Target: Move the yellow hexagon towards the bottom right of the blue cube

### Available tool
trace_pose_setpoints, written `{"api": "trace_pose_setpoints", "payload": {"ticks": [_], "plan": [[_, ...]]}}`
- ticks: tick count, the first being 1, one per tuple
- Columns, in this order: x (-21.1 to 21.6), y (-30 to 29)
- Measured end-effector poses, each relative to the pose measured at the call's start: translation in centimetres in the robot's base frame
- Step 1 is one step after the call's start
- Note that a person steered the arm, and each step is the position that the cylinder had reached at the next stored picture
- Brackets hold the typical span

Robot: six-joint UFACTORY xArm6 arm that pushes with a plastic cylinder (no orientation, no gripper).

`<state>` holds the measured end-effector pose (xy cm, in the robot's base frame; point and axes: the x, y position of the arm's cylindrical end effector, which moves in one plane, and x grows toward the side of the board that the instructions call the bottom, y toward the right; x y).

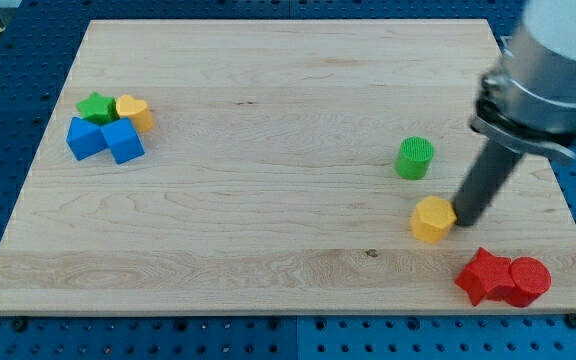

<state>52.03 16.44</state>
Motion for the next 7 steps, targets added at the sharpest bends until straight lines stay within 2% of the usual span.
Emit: {"api": "trace_pose_setpoints", "payload": {"ticks": [1, 3, 5, 7], "plan": [[-1.3, -3.3], [-1.7, 0.3], [0.9, 0.7], [0.9, -8.0]]}}
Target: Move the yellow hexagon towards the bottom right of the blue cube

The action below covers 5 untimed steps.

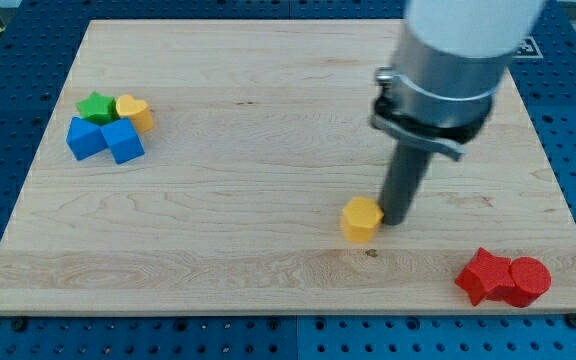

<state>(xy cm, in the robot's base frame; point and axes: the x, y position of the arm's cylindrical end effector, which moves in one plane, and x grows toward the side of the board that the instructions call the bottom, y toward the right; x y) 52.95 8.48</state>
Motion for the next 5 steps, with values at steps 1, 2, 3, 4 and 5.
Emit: {"api": "trace_pose_setpoints", "payload": {"ticks": [1, 2, 3, 4, 5], "plan": [[0.1, -5.1], [-0.4, -6.7], [1.1, -4.9], [5.1, -4.9], [7.2, -5.3]]}}
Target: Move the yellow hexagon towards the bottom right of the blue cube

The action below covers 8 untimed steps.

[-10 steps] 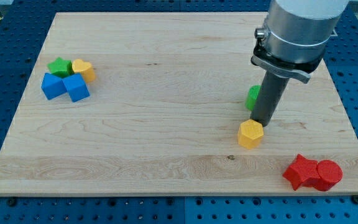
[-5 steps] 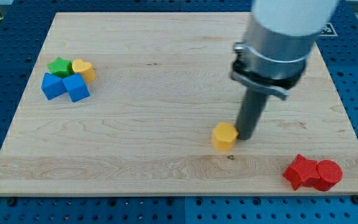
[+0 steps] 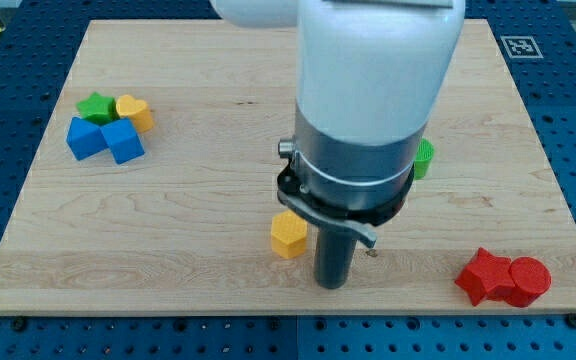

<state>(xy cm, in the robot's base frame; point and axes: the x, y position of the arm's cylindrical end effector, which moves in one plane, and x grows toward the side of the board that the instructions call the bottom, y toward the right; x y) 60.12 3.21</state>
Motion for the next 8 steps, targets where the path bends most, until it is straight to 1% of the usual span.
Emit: {"api": "trace_pose_setpoints", "payload": {"ticks": [1, 3, 4, 5, 6, 7, 8], "plan": [[-1.8, -2.3], [-9.4, -6.5], [-10.5, -6.9], [-17.0, -5.5], [-23.7, -11.2], [-25.3, -20.8], [-25.3, -27.1]]}}
